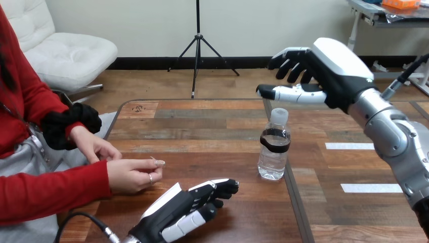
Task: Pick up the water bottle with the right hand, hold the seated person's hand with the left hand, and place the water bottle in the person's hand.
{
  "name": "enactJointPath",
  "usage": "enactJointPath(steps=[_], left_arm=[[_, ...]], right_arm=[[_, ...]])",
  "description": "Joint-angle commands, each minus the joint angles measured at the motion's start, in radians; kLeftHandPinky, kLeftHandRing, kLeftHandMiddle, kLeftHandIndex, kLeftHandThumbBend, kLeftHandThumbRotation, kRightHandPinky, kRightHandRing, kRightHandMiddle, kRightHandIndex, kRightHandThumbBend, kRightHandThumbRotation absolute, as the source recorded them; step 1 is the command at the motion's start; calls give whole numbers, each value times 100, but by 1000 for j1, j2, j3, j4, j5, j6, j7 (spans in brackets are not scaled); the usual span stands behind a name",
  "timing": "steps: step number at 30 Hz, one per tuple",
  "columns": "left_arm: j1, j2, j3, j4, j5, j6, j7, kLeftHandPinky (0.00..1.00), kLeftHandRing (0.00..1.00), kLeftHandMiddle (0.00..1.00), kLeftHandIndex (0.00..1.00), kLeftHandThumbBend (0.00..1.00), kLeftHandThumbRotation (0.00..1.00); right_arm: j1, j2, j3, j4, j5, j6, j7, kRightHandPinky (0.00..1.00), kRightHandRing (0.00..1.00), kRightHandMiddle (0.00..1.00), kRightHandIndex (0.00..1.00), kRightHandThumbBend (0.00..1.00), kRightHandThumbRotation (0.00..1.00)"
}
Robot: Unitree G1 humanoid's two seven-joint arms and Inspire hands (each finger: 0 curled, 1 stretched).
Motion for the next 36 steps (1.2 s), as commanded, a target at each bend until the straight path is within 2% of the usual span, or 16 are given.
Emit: enactJointPath(steps=[1,7,13,16,20,22,25,28,31,33,36], left_arm=[[-92,-18,17,20,3,-18,15,83,87,87,86,100,100],[-111,-26,17,46,5,-22,12,83,88,87,86,100,100],[-124,-32,19,64,0,-29,5,83,88,87,86,100,99],[-125,-31,20,66,0,-28,5,82,88,88,86,100,99],[-131,-32,24,79,-6,-36,-3,82,89,88,86,100,99],[-133,-32,26,83,-8,-39,-4,82,89,88,86,100,99],[-134,-23,24,89,11,-58,14,82,88,88,86,100,100],[-134,-23,31,96,-2,-66,7,82,88,87,86,100,100],[-130,-21,36,97,-9,-72,4,82,88,87,85,100,100],[-128,-21,43,99,-27,-76,-15,82,88,87,85,100,100],[-123,-15,49,93,-30,-71,-20,83,88,87,86,100,99]], right_arm=[[-14,-26,-36,-66,17,15,3,56,63,66,71,95,93],[-9,-29,-46,-87,22,25,15,57,64,67,72,94,92],[-16,-29,-56,-55,33,-2,-2,58,66,69,74,95,87],[-21,-19,-68,-17,51,-36,-32,60,68,71,75,97,83],[-25,-17,-84,-1,92,-24,-1,65,72,75,77,99,79],[-27,-18,-85,12,100,-35,-5,68,75,77,79,99,78],[-28,-4,-103,46,143,-51,-11,70,77,79,82,100,74],[-28,4,-111,66,167,-57,-16,73,79,81,84,100,72],[-29,23,-128,112,210,-96,-27,75,81,83,85,100,69],[-33,38,-139,145,239,-102,-28,76,83,84,86,100,67],[-37,44,-137,189,252,-122,-38,77,84,85,87,100,67]])
